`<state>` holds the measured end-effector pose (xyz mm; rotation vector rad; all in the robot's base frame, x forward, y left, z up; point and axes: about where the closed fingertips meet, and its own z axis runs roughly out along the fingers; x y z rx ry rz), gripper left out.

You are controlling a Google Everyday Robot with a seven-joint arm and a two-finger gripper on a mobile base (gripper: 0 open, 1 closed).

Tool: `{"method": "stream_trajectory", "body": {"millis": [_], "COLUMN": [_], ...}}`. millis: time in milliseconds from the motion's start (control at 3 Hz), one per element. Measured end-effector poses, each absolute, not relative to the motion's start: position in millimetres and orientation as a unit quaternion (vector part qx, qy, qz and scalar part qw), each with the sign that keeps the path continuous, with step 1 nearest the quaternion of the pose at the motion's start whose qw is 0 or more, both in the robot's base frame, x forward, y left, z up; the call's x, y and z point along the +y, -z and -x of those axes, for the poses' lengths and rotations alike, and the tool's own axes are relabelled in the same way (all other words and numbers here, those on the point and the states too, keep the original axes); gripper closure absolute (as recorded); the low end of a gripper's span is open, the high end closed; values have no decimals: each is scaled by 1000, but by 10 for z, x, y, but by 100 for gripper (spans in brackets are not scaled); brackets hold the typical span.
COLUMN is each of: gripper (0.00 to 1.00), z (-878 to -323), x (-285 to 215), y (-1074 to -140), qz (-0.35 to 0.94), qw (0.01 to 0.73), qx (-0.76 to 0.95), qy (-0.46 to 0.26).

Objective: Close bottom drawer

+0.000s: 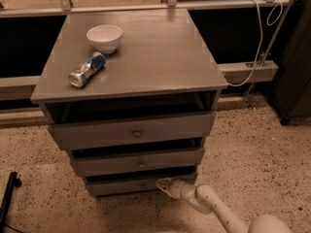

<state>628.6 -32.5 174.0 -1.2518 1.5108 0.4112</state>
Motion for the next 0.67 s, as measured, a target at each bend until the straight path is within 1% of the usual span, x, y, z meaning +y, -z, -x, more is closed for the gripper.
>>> {"method": "stream_trajectory", "body": {"millis": [333, 667], "gripper": [100, 100], "z": [-6333, -5938], "x": [-396, -499], "y": [-1732, -1552], "qz": [528, 558], "qw": [548, 543], "qx": [628, 606], "qy": [-165, -165]}}
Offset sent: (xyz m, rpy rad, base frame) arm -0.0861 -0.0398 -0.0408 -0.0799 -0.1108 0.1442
